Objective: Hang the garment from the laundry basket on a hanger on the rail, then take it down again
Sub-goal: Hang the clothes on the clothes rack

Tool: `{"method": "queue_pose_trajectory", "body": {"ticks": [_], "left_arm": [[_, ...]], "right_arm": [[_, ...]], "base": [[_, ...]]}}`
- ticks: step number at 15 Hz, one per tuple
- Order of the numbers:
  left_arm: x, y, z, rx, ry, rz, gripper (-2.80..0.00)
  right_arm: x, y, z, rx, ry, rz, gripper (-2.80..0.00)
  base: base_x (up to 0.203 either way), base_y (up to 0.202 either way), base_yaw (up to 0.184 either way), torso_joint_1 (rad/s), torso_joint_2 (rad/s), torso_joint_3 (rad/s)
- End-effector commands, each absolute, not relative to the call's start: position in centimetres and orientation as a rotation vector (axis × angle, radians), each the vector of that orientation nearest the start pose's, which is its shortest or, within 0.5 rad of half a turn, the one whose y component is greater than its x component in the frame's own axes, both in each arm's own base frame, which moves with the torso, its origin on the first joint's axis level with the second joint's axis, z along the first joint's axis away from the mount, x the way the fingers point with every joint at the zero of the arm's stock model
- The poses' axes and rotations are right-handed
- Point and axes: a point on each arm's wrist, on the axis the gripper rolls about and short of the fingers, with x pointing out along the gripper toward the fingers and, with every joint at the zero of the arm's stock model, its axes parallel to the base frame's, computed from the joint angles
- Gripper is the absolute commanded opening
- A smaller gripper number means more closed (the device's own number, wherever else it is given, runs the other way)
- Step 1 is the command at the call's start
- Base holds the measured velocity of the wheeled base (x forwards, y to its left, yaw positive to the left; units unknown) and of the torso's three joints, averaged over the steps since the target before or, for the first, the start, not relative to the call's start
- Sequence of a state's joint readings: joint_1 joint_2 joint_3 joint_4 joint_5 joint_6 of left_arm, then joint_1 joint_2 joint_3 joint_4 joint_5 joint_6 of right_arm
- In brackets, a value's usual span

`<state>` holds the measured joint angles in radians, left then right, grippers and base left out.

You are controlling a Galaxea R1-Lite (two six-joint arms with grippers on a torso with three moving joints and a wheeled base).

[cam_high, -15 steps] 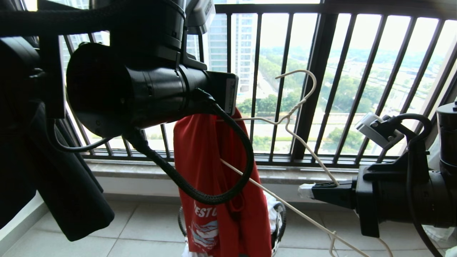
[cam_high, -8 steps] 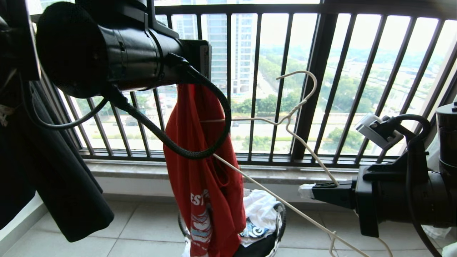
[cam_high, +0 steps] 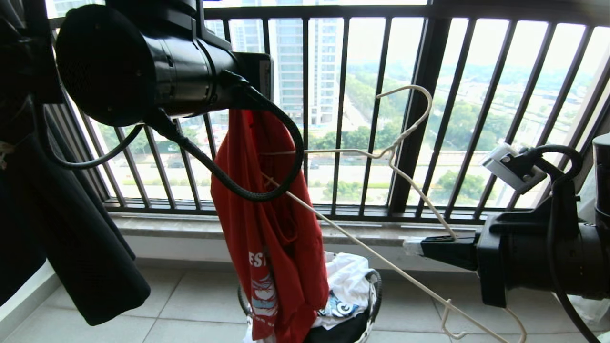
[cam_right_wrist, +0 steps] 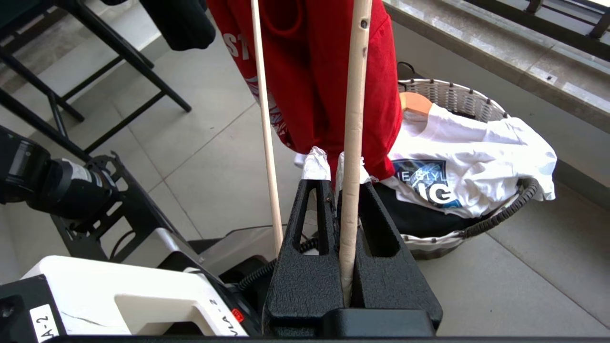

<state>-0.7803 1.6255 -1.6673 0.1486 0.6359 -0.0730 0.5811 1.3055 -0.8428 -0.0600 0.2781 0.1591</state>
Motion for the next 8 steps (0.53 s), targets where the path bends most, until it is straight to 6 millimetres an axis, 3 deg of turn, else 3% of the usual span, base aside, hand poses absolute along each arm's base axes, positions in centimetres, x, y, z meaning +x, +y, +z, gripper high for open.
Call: {"method": "queue_pose_trajectory", "body": {"ticks": [1,8], "left_arm": [[21.77,-18.84,37.40,-0.012,0.079,-0.115,-2.80],[22.19,-19.30,36.93,-0.036,0.091,-0.101,-2.80]], "right_arm": [[16.75,11.71,24.09,0.086,0.471,0.813,-2.80],[17.52,11.89,23.97,0.081,0.472,0.754,-2.80]], "base": [[0.000,0.000,0.000,0.000,0.00,0.000],[0.000,0.000,0.000,0.000,0.00,0.000]]}}
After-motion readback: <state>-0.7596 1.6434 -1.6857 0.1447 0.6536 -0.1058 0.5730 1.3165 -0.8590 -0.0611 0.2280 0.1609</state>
